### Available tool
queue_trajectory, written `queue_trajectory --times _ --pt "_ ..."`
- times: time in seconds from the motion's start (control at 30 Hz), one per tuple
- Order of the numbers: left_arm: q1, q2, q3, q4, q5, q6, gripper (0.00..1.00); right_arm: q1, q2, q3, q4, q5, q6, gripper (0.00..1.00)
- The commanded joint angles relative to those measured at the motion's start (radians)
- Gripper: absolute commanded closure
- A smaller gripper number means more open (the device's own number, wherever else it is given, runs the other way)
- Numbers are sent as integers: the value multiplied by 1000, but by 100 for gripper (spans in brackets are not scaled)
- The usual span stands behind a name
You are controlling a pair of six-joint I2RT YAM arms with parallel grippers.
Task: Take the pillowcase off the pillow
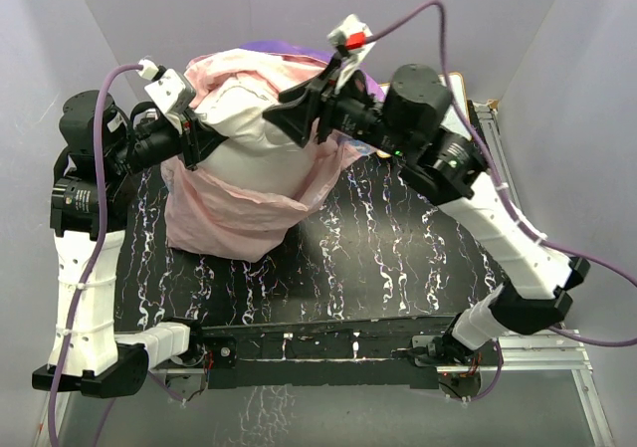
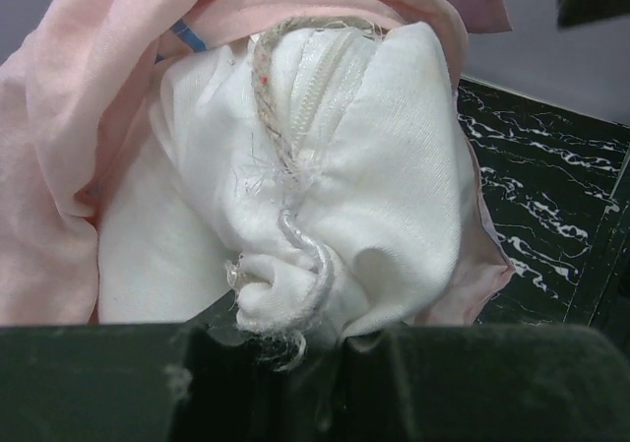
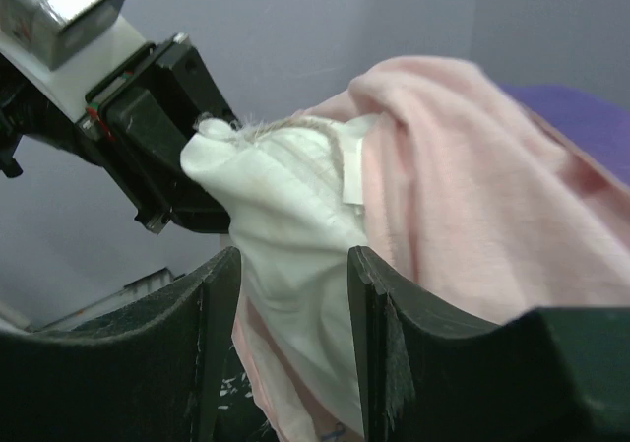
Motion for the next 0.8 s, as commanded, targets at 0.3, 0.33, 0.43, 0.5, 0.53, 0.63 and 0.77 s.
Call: queue_trajectory --times 0.3,0.33,0.43,0.5,0.53,0.63,0.77 --pt "-1 1 47 -33 49 -53 100 8 -22 7 0 171 -157 51" --pt "-1 3 58 -44 56 -52 100 9 -12 12 -7 189 -171 52" --pt "-2 7 77 -72 85 -47 100 12 4 28 -23 278 -206 53" --pt "-1 1 83 -94 107 -32 100 12 6 25 -25 307 -232 54" --pt "-2 -2 85 -106 118 -26 100 12 8 26 -27 322 -242 54" --pt "-2 -7 99 -147 147 3 100 12 9 23 -33 383 -265 57" --pt "-1 -2 142 -231 184 57 100 12 3 14 -13 496 -279 65"
